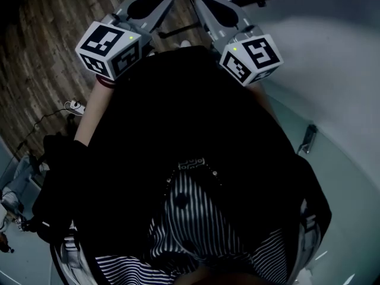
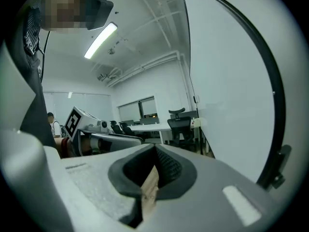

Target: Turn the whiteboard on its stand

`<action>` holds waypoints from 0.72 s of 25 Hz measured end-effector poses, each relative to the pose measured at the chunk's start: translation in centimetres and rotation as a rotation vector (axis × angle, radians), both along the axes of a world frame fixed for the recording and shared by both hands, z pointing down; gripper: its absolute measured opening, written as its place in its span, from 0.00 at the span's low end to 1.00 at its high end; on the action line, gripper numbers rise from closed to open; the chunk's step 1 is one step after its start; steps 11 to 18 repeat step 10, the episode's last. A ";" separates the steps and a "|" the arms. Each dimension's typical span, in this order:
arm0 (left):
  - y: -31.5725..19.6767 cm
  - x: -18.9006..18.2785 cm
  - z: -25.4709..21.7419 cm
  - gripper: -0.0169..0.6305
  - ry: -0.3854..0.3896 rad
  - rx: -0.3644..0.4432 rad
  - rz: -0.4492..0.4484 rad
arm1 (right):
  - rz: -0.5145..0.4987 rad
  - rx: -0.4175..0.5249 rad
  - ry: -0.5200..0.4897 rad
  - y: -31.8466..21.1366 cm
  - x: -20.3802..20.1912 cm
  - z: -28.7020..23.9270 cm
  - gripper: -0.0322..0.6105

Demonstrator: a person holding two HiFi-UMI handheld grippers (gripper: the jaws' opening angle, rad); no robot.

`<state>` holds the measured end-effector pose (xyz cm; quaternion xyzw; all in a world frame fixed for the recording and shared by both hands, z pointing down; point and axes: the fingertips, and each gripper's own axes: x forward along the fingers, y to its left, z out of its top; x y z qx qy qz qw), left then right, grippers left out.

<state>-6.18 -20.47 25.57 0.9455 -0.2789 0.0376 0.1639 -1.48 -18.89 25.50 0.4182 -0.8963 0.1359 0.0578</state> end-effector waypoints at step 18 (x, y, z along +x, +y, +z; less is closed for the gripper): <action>2.8 -6.4 0.6 0.03 0.014 0.011 -0.059 | -0.060 0.029 -0.002 1.6 -6.6 0.3 0.05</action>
